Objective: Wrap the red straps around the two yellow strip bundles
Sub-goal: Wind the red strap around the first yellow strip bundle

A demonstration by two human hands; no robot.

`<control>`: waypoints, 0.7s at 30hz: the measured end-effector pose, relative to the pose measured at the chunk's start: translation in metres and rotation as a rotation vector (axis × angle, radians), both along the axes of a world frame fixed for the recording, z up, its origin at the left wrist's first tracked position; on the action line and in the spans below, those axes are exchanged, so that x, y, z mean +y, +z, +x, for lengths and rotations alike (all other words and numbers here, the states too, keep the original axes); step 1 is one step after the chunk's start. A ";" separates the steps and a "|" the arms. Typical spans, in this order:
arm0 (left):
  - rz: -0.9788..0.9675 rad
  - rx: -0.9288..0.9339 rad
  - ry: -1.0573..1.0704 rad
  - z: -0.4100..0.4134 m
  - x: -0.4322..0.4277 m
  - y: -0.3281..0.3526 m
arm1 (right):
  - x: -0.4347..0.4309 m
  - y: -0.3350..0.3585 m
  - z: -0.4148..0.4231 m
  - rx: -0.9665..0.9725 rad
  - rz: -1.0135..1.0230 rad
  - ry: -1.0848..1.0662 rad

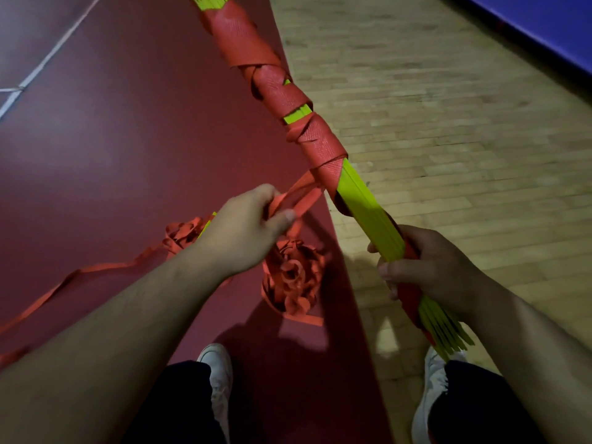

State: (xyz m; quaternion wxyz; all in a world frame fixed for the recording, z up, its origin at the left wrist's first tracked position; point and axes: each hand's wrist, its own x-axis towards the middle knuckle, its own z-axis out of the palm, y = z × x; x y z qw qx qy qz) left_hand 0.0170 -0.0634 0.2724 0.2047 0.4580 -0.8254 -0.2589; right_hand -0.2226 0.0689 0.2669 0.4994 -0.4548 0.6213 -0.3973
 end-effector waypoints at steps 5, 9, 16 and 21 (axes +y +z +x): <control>-0.078 0.123 0.152 0.003 -0.006 0.001 | 0.001 0.002 0.002 -0.003 -0.002 -0.020; -0.203 0.014 0.065 -0.006 0.000 0.008 | 0.003 0.004 0.006 -0.028 -0.022 -0.044; 0.044 -0.043 0.085 -0.010 0.005 0.012 | 0.003 0.006 0.009 -0.024 -0.032 -0.023; 0.257 0.208 0.097 -0.009 0.005 0.003 | 0.000 0.007 0.005 -0.021 -0.007 -0.066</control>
